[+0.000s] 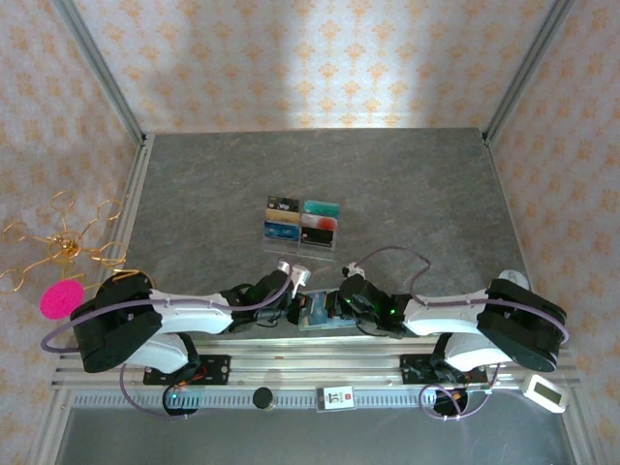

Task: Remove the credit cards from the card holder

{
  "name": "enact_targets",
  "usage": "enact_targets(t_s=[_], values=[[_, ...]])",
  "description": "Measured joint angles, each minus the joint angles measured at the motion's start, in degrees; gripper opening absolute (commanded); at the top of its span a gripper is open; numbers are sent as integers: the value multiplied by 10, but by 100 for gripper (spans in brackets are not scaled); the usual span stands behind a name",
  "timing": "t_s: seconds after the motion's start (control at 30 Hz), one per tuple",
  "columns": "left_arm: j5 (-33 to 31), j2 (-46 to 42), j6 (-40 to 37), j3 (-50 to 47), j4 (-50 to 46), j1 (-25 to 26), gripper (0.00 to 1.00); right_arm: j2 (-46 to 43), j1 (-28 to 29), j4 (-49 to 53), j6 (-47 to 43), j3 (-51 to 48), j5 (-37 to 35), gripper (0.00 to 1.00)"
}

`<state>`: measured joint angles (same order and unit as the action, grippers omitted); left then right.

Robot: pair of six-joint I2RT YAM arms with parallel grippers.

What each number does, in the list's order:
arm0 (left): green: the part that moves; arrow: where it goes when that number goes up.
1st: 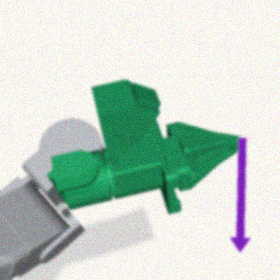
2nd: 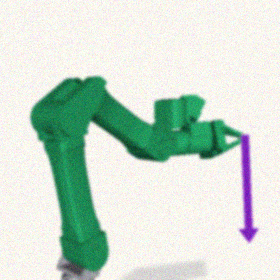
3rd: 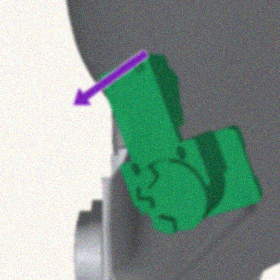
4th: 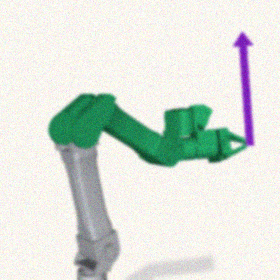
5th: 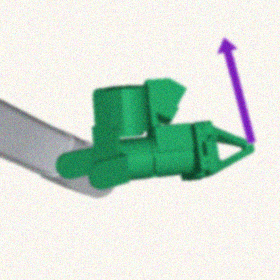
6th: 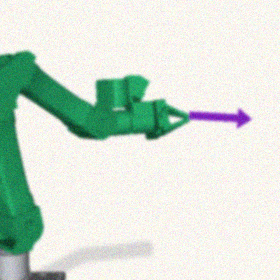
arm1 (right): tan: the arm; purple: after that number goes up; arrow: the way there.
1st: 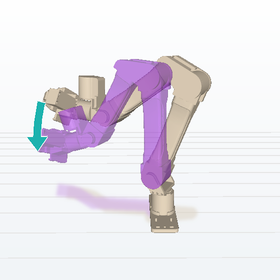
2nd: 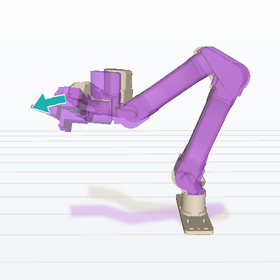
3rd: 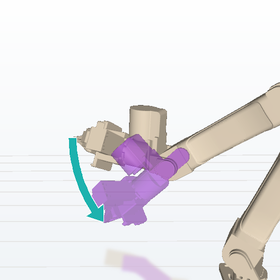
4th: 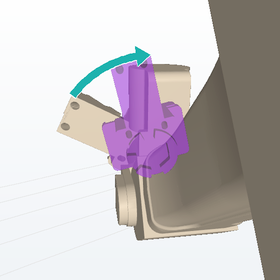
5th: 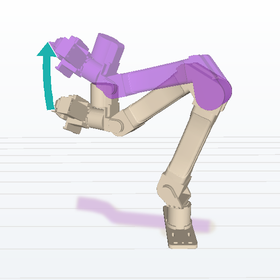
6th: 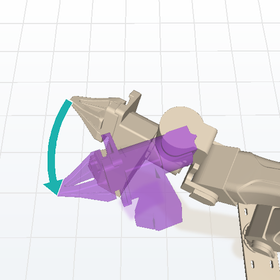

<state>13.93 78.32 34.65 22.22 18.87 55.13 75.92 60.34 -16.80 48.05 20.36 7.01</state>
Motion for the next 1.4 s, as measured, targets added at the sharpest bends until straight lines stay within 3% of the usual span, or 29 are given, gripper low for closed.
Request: enact_targets(t_s=[0.37, 0.47, 0.63, 0.8, 0.9, 1.07, 1.4], values=[[2, 2, 0, -2, 0, 0, 0, 23, 0, -14, 26, 10, -22, 0], [2, 14, 0, -3, 0, -1, 0, 29, 0, -17, 28, 13, -19, 14], [3, 15, 5, -7, 10, -2, 0, 29, -9, -19, 28, 13, -1, 16], [6, 15, 9, -12, 20, -5, 0, 25, -13, -27, 28, 4, 8, 11], [6, 15, 11, -13, 22, -5, 0, 26, -14, -29, 27, 3, 12, 14], [6, 16, 13, -13, 22, -6, 0, 39, -16, -36, 20, 3, 16, 0], [20, 14, 15, -23, 38, -21, 0, -11, -16, 4, 16, -1, 12, 0]])
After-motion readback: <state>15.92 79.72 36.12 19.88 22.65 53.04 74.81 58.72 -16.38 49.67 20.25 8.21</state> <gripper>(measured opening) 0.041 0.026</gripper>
